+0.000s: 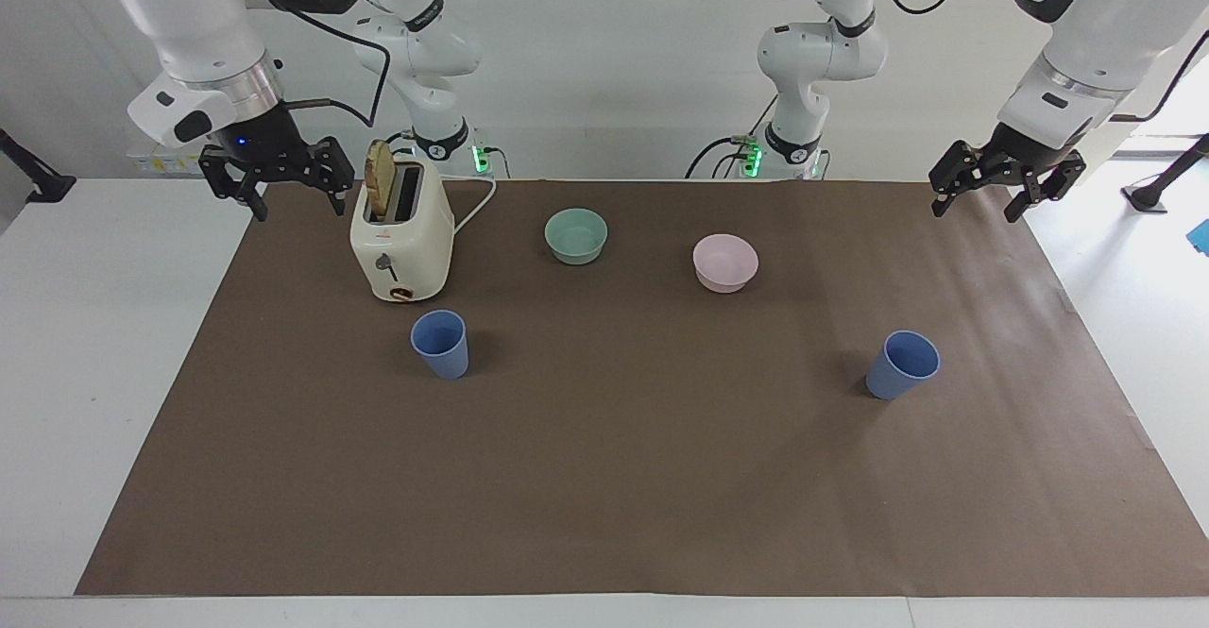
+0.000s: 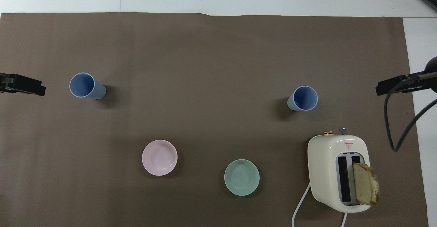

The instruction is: Stack blue cups with both arms

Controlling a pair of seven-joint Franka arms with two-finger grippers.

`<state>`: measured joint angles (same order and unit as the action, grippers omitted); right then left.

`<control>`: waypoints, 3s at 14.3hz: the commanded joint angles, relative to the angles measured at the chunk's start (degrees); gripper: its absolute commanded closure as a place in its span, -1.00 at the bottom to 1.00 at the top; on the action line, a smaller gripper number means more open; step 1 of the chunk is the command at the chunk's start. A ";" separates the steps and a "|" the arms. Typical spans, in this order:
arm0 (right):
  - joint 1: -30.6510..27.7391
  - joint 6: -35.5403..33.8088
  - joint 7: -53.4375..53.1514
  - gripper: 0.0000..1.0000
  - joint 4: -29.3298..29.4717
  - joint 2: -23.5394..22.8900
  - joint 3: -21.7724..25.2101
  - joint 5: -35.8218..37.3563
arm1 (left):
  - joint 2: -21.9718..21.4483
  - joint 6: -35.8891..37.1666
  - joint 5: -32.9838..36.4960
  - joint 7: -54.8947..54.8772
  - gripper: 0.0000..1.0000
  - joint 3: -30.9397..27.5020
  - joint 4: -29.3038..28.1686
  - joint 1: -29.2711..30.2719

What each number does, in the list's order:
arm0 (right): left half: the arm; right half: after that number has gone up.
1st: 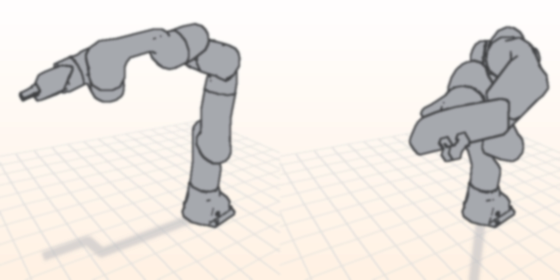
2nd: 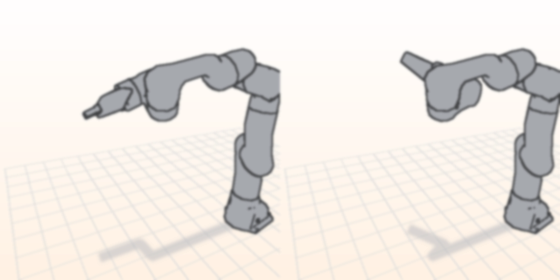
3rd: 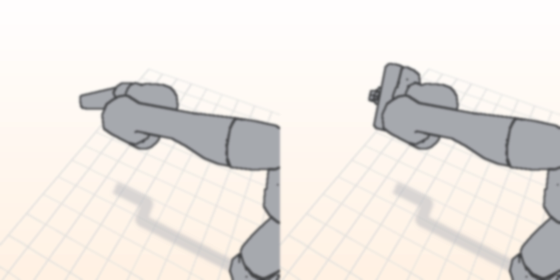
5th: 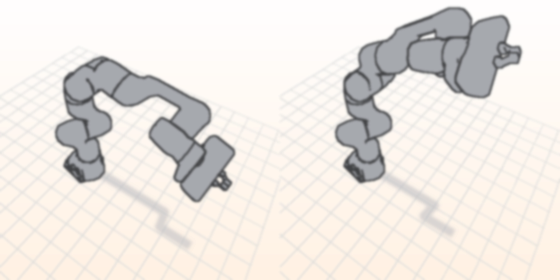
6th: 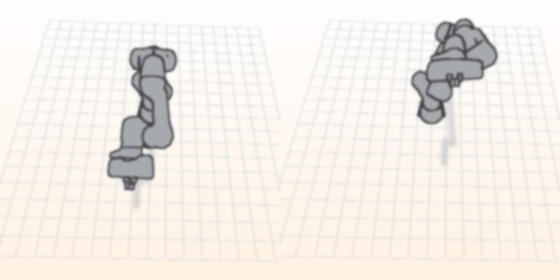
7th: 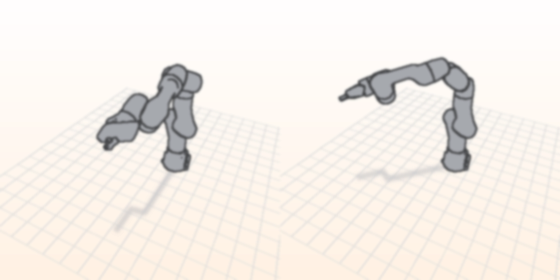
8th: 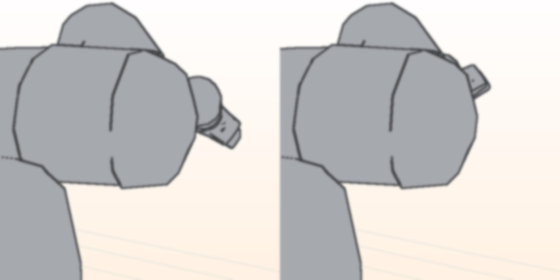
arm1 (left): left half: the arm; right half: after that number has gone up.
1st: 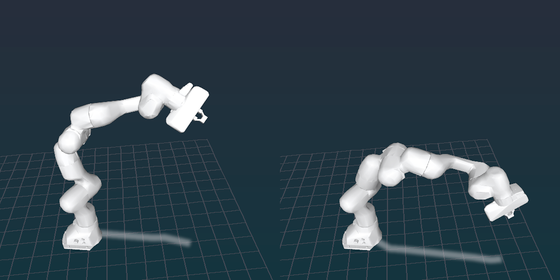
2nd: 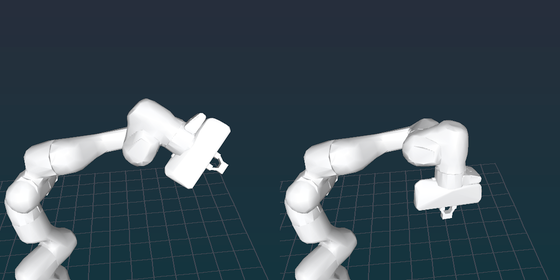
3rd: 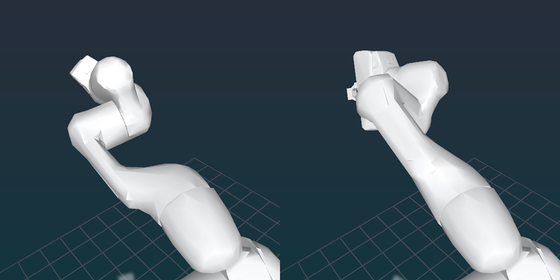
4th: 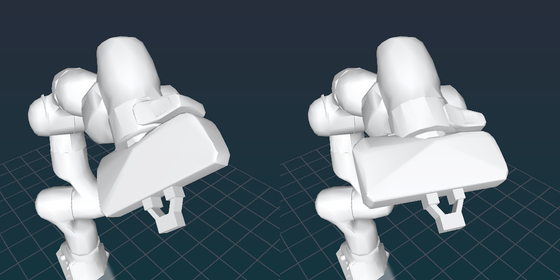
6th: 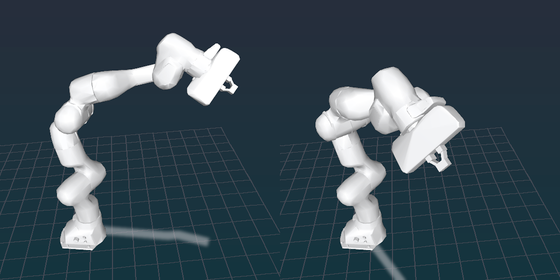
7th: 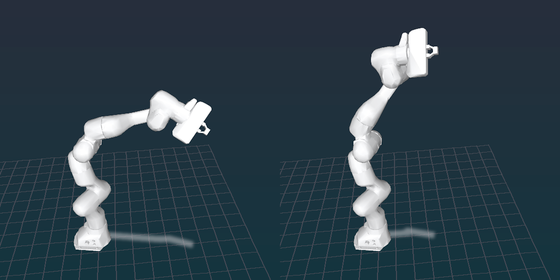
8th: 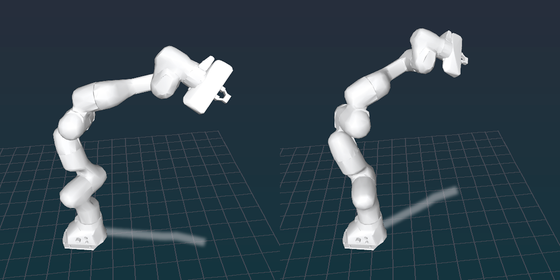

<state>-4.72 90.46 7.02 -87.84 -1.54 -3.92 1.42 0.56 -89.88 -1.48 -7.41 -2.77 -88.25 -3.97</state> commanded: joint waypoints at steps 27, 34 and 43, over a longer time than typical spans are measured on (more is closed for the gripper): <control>-0.02 0.07 -1.84 -1.00 -0.75 0.75 -0.03 -0.80 | -0.48 -1.08 -0.63 -1.02 -1.00 -0.30 0.36 0.28; -0.20 0.07 -1.75 -1.00 -0.66 0.75 -0.12 -0.80 | -0.39 -1.09 -0.63 -1.29 -1.00 -0.39 0.36 0.72; -0.11 0.25 -1.75 -1.00 -0.66 0.75 -0.12 -0.72 | -0.48 -0.12 -0.63 -1.02 -1.00 -0.39 0.28 0.90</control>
<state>-4.62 90.40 6.10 -87.86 -1.54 -3.91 1.42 0.45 -90.52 -1.49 -7.80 -3.17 -88.14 -3.58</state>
